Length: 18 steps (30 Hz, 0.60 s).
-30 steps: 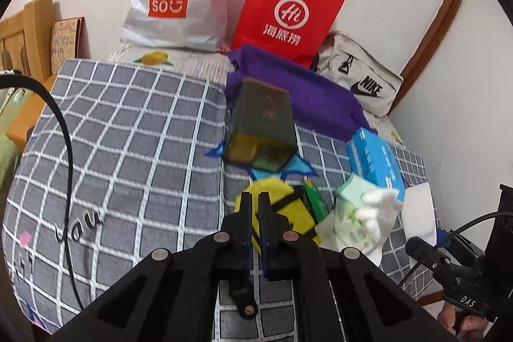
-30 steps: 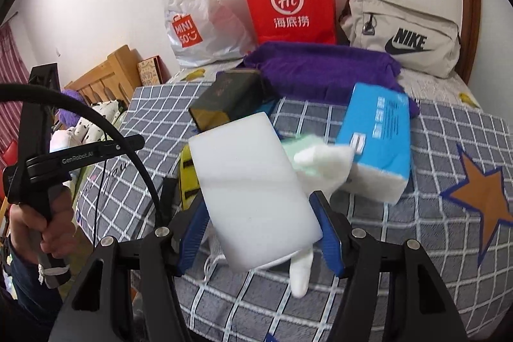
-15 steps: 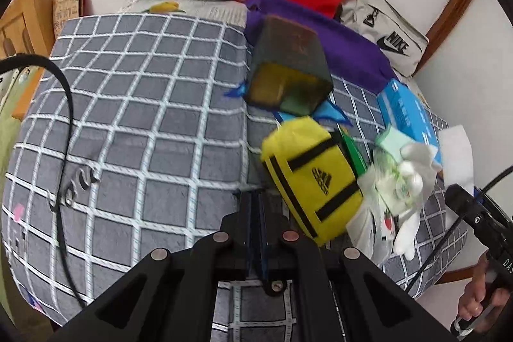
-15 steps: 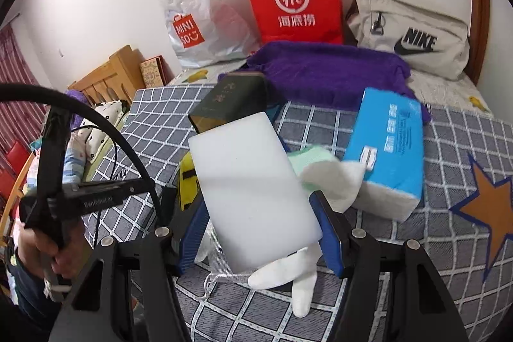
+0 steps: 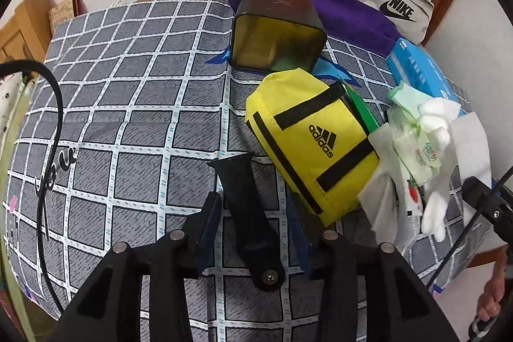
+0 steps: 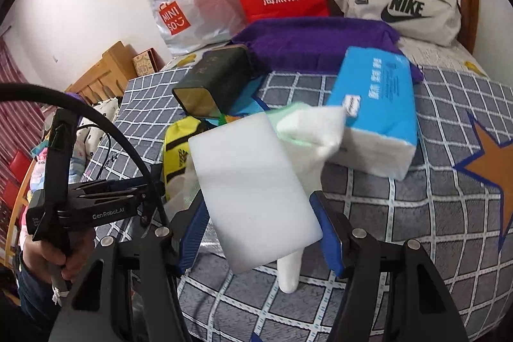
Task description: Organize soft objects
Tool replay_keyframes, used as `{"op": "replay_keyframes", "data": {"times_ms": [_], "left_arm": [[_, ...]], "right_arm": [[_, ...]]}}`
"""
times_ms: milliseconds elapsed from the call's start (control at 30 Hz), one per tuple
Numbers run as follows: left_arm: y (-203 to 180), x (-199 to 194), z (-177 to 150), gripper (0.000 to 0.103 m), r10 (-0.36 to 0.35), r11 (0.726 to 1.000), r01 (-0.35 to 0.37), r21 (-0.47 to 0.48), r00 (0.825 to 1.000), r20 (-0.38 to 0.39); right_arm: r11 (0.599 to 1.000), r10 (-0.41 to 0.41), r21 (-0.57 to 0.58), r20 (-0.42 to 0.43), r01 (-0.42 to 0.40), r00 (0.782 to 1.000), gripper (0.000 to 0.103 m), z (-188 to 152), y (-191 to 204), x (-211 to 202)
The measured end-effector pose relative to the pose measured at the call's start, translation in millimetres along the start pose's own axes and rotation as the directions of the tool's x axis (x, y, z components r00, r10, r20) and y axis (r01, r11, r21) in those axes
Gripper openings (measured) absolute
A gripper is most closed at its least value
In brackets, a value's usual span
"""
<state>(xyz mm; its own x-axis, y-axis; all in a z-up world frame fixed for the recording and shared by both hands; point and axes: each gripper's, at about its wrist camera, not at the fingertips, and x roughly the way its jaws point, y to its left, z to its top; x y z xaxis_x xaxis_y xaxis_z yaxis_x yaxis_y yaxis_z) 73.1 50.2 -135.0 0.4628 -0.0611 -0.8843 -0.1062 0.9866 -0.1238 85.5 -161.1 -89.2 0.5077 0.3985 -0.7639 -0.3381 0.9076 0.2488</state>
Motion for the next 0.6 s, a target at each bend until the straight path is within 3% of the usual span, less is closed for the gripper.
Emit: {"op": "replay_keyframes", "data": {"times_ms": [67,133,167,600], "left_arm": [[-1.7,0.5,-1.7,0.039,0.012,1.0,-0.012,0.002,1.0,0.017],[-3.9,0.7,-3.7,0.025,0.066,0.997,-0.067,0.026,0.997,0.039],[-4.0,0.9,-3.8,0.025,0.081,0.996,-0.082,0.036,0.996,0.044],[14.4,-16.9,7.7,0.02,0.004,1.0,-0.004,-0.005,0.998,0.064]], "right_arm": [[1.0,-0.001,0.007,0.002,0.001,1.0,0.063,-2.3,-3.9,-0.6],[1.0,0.0,0.013,0.005,0.0,1.0,0.063,-3.7,-7.3,-1.9],[1.0,-0.001,0.019,0.007,0.001,1.0,0.063,-4.4,-9.2,-2.8],[1.0,-0.015,0.017,0.018,0.015,1.0,0.063,-1.3,-8.0,-12.9]]}}
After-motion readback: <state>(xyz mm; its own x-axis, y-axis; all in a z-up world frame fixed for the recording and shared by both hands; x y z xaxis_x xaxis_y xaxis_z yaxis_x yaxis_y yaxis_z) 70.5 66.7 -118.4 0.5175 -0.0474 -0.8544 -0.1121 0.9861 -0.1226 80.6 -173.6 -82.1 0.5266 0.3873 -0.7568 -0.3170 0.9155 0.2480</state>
